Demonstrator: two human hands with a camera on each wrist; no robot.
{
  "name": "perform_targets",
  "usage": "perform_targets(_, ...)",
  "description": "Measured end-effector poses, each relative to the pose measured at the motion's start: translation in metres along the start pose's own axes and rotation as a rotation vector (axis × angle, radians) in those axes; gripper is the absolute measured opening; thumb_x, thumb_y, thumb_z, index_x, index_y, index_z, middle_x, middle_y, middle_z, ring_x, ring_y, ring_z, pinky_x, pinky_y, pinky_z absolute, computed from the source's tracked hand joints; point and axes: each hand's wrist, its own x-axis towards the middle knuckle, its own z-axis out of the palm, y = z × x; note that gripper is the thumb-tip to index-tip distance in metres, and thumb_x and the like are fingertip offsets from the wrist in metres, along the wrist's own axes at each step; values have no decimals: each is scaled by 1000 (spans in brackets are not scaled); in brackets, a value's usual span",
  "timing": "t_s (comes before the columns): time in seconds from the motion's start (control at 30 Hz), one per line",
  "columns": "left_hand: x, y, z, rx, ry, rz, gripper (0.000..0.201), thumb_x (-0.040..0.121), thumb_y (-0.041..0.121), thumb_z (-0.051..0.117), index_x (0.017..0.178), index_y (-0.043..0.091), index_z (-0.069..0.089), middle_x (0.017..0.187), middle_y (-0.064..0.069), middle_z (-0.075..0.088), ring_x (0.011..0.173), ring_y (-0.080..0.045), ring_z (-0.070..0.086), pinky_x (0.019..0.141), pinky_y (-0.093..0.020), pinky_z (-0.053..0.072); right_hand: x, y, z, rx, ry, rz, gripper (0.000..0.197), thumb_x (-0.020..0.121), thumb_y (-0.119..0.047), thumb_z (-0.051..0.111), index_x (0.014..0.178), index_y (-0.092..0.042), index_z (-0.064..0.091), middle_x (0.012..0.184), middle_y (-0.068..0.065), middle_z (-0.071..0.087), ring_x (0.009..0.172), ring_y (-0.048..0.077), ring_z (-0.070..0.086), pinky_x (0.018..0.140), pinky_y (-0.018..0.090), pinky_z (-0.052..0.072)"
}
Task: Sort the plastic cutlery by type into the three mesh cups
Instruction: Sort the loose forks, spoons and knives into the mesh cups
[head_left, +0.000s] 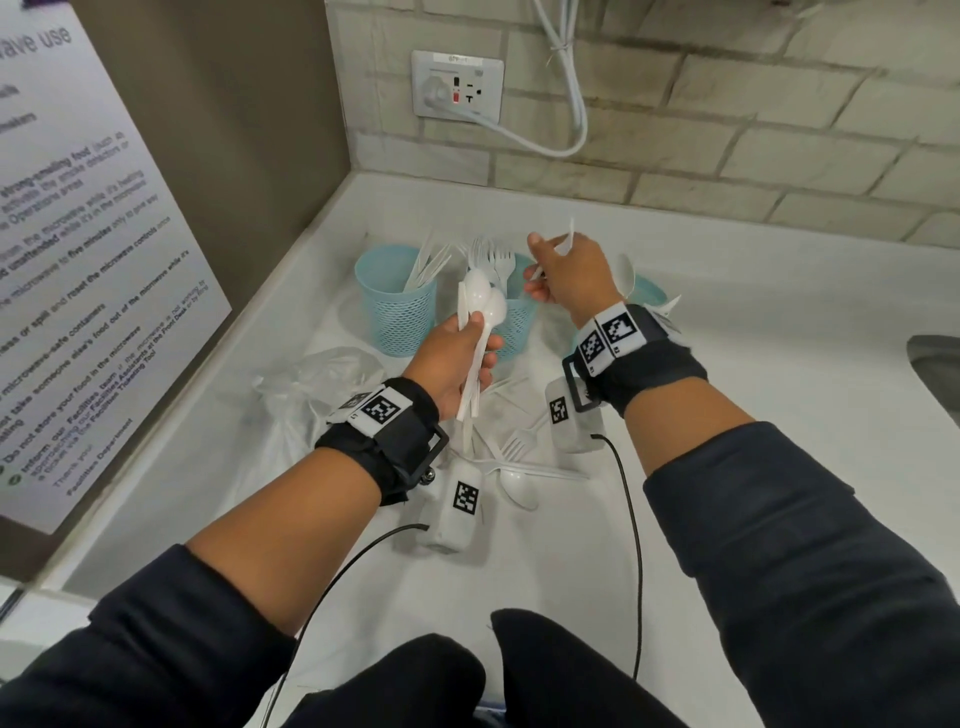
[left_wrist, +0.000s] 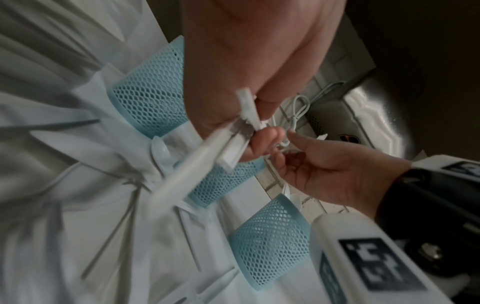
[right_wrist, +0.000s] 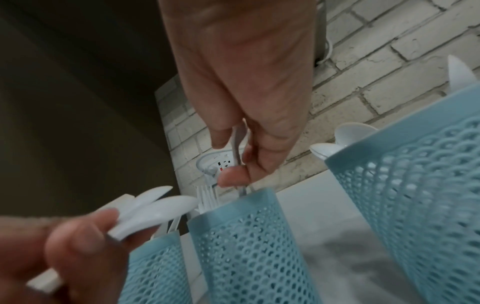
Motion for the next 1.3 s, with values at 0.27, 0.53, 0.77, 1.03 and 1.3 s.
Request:
perform_targets(0.27,0,-2,-6,-4,-60,14,7,98,19,46,98,19,53,79,2,58,51,-3,48,42,-12,39,-6,3,3,28,-32,-5,50,92,-22,57,133,-4,35,80,6,59,63,16,61,72,28,56)
perform_targets(0.53,-3,-1,-9,-166,-107,-47,19,99,17,42,116,13,50,92,-5,67,66,-9,62,46,-15,47,-13,2,-3,-97,63,-162,21,85,-30,66,95,-11,62,69,-5,56,59,3,51,58,16,41)
perform_targets(0.77,-5,0,-7,-186,-140,-57,16,100,16,39,109,14,53,92,-4,67,65,-10,60,47,-15,47,-25,5,-2,-303,-184,-150,26,83,-34,67,90,-10,68,75,-3,62,70,8,56,62,18,42)
perform_targets(1.03,-7,0,-7,-175,-187,-55,20,101,19,38,103,15,57,92,-4,66,51,-6,57,44,-14,45,-35,1,-6,-311,-351,30,34,88,-36,62,107,-8,67,83,1,59,56,8,41,49,20,33)
perform_targets(1.3,-6,-1,-7,-158,-188,-58,19,101,21,38,103,15,55,85,-5,65,46,-5,47,42,-13,40,-37,-1,-10,-238,-346,45,29,86,-27,66,109,-10,65,71,-6,55,60,9,43,52,20,33)
